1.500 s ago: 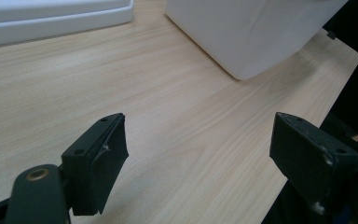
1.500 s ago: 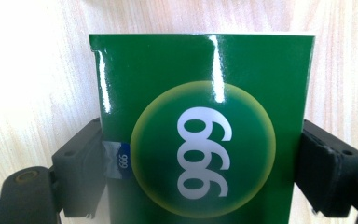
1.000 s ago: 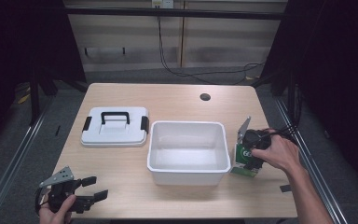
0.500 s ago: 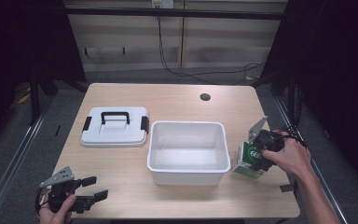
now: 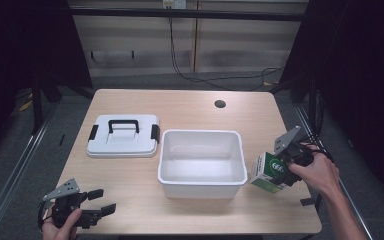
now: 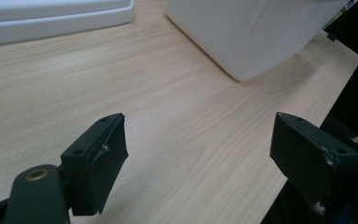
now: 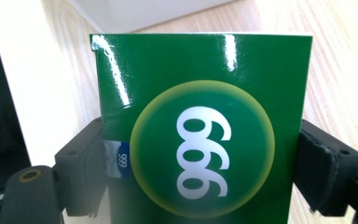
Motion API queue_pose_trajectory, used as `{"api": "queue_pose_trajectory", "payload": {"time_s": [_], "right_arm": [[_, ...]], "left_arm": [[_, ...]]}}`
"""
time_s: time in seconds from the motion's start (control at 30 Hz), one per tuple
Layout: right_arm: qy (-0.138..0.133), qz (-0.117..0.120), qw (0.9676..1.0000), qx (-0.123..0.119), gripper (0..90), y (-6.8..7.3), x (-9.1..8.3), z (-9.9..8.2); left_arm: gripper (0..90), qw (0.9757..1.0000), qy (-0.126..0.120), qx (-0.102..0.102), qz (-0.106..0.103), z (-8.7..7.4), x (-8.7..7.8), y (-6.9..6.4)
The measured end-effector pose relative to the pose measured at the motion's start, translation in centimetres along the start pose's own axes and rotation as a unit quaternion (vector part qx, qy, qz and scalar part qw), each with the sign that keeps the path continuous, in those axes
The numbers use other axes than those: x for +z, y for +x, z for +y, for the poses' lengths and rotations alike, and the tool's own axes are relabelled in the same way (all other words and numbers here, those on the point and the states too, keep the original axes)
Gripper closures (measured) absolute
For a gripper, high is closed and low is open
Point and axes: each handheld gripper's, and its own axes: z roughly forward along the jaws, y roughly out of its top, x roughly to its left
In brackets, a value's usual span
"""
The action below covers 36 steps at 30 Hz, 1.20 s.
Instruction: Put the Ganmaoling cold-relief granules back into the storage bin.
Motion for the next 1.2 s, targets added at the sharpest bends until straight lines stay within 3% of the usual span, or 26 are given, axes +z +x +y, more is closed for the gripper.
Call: {"api": "queue_pose_trajectory", "payload": {"time_s": [0.1, 0.27, 0.37, 0.53, 0.87, 1.2], "right_arm": [[-0.026, -0.002, 0.9996, -0.002, 16.1, 0.1, -0.5, -0.2], [-0.033, -0.004, 0.9994, 0.004, 16.1, 0.2, -1.0, -0.3], [-0.057, -0.008, 0.9983, 0.007, 16.1, 0.2, -1.6, -0.5], [-0.067, -0.018, 0.9976, 0.011, 16.1, 0.5, -1.9, -0.5], [-0.111, -0.029, 0.9933, 0.015, 16.1, 0.7, -3.7, -1.1], [-0.158, -0.035, 0.9865, 0.026, 16.1, 0.7, -5.8, -1.7]], "left_arm": [[18.6, 1.0000, 0.000, 0.001, 0.000, 0.0, 0.0, 0.0], [18.6, 1.0000, 0.000, 0.002, -0.001, 0.0, 0.0, 0.0], [18.6, 1.0000, 0.001, 0.001, 0.000, 0.0, 0.0, 0.0], [18.6, 1.0000, 0.001, 0.002, 0.000, 0.0, 0.0, 0.0], [18.6, 1.0000, 0.000, 0.001, 0.000, 0.0, 0.0, 0.0], [18.6, 1.0000, -0.001, 0.000, 0.001, 0.0, 0.0, 0.0]]}}
